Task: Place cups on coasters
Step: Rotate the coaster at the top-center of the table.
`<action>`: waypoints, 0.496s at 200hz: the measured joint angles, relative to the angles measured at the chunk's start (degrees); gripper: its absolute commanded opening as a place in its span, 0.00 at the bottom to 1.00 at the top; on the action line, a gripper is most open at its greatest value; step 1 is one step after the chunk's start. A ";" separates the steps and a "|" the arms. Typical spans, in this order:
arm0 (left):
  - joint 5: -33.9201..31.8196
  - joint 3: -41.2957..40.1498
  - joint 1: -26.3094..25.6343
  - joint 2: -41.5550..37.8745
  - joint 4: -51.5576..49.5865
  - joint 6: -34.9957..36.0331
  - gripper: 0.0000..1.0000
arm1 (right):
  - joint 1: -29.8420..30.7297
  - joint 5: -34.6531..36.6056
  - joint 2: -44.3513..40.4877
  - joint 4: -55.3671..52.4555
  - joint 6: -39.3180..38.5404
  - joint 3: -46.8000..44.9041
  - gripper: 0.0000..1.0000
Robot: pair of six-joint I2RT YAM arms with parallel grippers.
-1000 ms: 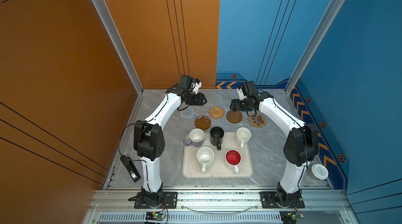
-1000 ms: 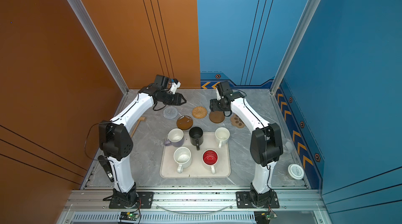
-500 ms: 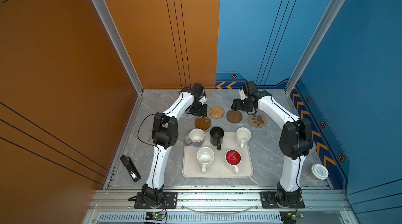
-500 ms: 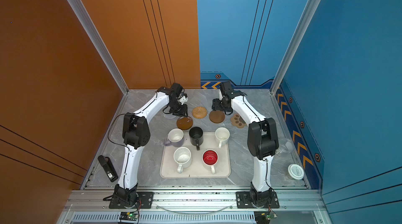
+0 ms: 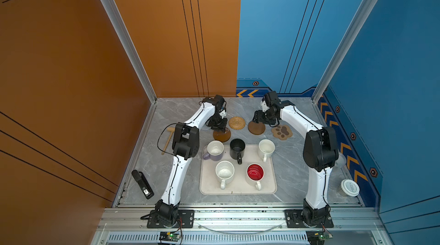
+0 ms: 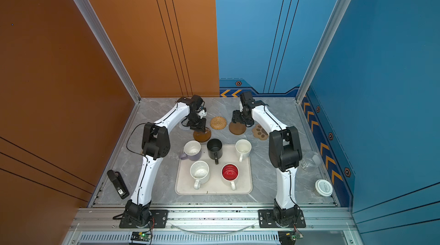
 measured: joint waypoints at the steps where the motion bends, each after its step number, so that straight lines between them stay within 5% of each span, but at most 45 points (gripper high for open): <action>1: 0.00 0.11 0.00 0.04 -0.04 0.00 0.40 | 0.00 -0.02 0.00 0.00 0.00 0.00 0.72; 99: -2.40 4.94 -0.17 3.08 -2.43 -1.18 0.40 | -0.44 0.00 -0.02 0.00 0.85 -0.02 0.72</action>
